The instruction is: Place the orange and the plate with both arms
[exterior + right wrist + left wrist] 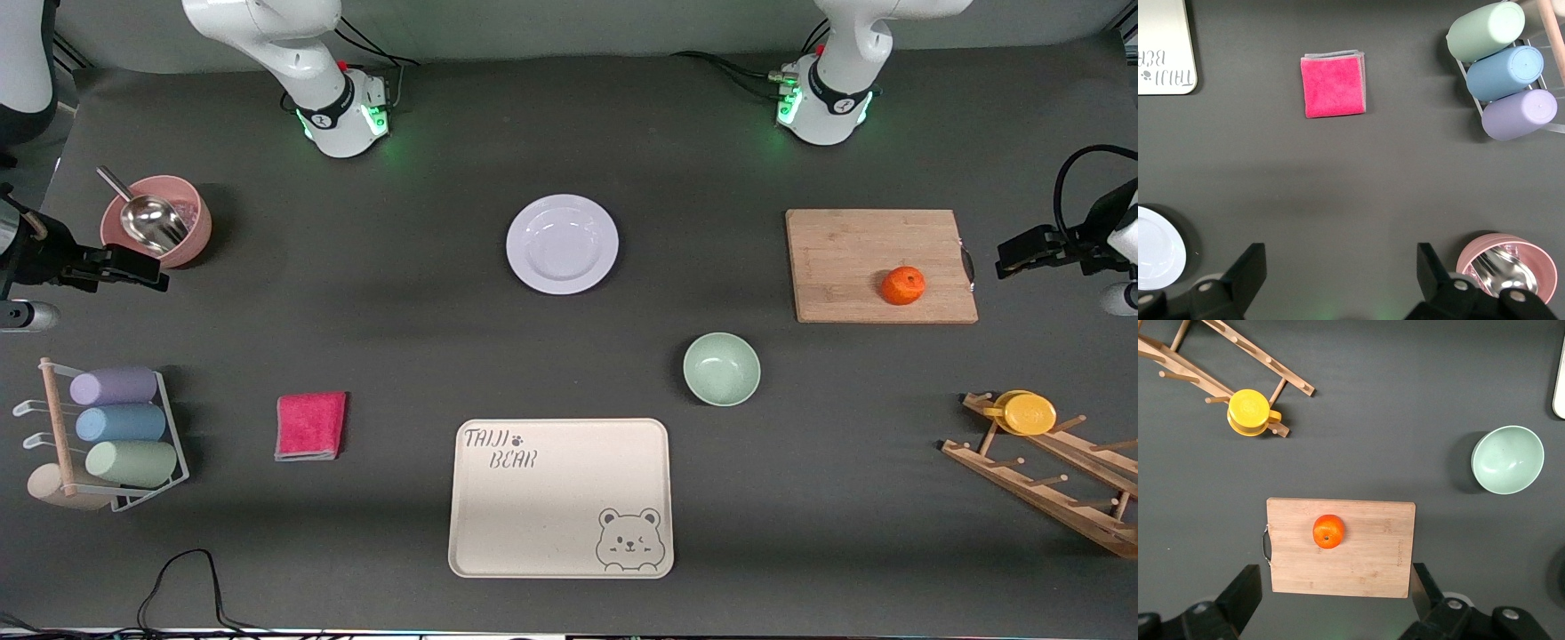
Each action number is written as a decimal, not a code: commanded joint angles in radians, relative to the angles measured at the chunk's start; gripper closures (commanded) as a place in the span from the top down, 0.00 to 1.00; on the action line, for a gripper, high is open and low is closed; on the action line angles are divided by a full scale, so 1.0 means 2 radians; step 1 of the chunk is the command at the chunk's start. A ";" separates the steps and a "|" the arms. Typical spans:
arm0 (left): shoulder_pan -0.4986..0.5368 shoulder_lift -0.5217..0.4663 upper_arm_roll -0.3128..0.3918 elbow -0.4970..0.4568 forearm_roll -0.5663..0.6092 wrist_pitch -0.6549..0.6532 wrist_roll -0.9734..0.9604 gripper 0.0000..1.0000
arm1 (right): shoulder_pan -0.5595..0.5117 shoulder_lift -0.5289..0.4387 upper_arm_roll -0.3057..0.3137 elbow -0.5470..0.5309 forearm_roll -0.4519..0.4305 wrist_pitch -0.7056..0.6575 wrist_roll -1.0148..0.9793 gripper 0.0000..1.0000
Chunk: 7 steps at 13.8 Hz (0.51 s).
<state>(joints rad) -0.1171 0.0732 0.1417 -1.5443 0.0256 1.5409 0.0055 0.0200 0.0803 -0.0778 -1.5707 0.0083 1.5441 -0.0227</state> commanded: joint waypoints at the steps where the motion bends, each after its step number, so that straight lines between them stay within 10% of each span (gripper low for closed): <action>1: -0.007 0.001 0.001 0.012 0.007 -0.015 -0.013 1.00 | 0.001 -0.014 0.004 -0.012 -0.011 0.000 0.013 1.00; 7: 0.001 0.001 0.004 0.014 0.009 -0.053 -0.006 1.00 | 0.001 -0.078 0.010 -0.087 -0.008 0.019 0.043 1.00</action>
<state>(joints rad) -0.1160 0.0770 0.1440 -1.5335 0.0292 1.4634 -0.0011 0.0200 0.0333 -0.0728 -1.6263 0.0083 1.5462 -0.0076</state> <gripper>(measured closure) 0.000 0.000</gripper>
